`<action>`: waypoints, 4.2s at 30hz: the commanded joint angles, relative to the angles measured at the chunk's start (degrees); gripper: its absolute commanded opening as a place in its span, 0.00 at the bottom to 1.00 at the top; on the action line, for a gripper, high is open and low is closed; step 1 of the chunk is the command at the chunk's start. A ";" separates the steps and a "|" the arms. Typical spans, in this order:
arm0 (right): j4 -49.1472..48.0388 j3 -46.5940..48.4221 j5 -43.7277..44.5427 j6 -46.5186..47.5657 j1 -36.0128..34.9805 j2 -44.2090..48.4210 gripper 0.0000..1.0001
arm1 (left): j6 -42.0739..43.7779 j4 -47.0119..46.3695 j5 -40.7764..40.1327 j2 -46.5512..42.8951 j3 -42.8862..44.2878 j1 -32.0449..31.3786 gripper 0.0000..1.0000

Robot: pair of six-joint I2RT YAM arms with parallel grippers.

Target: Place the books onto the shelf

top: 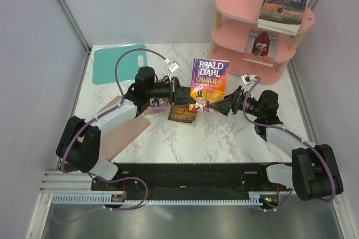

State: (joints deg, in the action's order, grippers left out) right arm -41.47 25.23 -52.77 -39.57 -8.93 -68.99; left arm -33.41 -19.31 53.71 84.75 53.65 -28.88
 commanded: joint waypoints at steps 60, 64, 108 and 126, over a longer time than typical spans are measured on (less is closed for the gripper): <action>70.94 107.39 -6.63 -12.43 20.60 -34.36 0.00 | 3.00 -4.59 -23.22 11.14 -14.80 -14.18 0.61; 67.49 105.20 -10.94 -17.20 28.85 -35.86 0.00 | 3.09 -4.77 -22.95 11.58 -14.71 -14.36 0.61; 68.63 103.53 -9.19 -20.54 36.08 -40.96 0.98 | 2.82 -5.83 -22.51 11.84 -15.15 -15.50 0.61; 71.27 103.44 -7.52 -19.14 39.87 -37.44 0.98 | 2.56 -6.62 -22.25 12.37 -15.24 -15.68 0.61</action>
State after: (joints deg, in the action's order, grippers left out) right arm 29.36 127.85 -62.02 -59.92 30.24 -108.79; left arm -31.68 -22.94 31.57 96.09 37.26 -44.12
